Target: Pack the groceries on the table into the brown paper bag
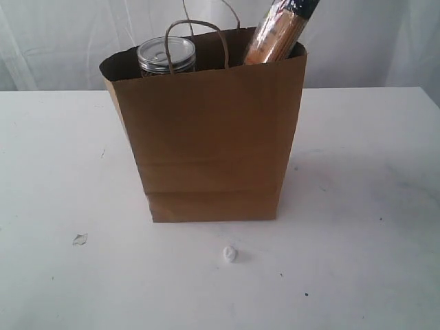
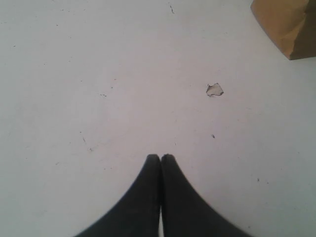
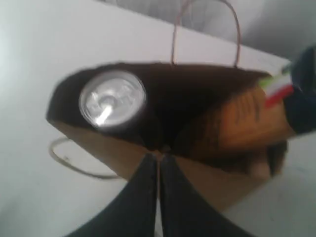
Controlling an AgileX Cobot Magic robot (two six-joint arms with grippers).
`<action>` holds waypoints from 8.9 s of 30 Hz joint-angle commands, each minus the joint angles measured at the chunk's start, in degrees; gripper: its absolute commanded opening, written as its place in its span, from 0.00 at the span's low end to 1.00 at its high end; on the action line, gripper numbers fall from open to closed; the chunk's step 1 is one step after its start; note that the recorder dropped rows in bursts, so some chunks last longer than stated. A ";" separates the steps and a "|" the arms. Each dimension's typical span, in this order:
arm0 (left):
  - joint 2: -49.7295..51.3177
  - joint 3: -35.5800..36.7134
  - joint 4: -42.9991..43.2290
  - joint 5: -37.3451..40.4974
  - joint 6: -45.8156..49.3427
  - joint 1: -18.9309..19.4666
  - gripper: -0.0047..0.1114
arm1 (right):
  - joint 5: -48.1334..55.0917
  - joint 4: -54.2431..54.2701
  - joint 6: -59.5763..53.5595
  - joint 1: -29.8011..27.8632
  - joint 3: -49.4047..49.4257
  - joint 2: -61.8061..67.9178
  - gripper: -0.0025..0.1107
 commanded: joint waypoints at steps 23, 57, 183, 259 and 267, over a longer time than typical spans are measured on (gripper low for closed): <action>-0.18 0.42 -0.39 0.42 0.00 0.13 0.04 | -18.83 -25.34 23.31 22.79 42.16 -0.71 0.04; -0.18 0.42 -0.39 0.42 0.00 0.13 0.04 | -27.08 -7.53 21.81 11.87 39.20 21.66 0.38; -0.18 0.42 -0.39 0.42 0.00 0.13 0.04 | -42.34 -31.63 18.37 -38.34 36.05 -16.04 0.02; -0.18 0.42 -0.39 1.36 -0.10 0.13 0.04 | -44.20 -5.22 -16.28 -32.72 106.07 -84.77 0.02; -0.18 0.42 -0.39 1.13 -0.22 0.13 0.04 | -44.20 -4.85 -16.19 -32.72 106.07 -84.77 0.02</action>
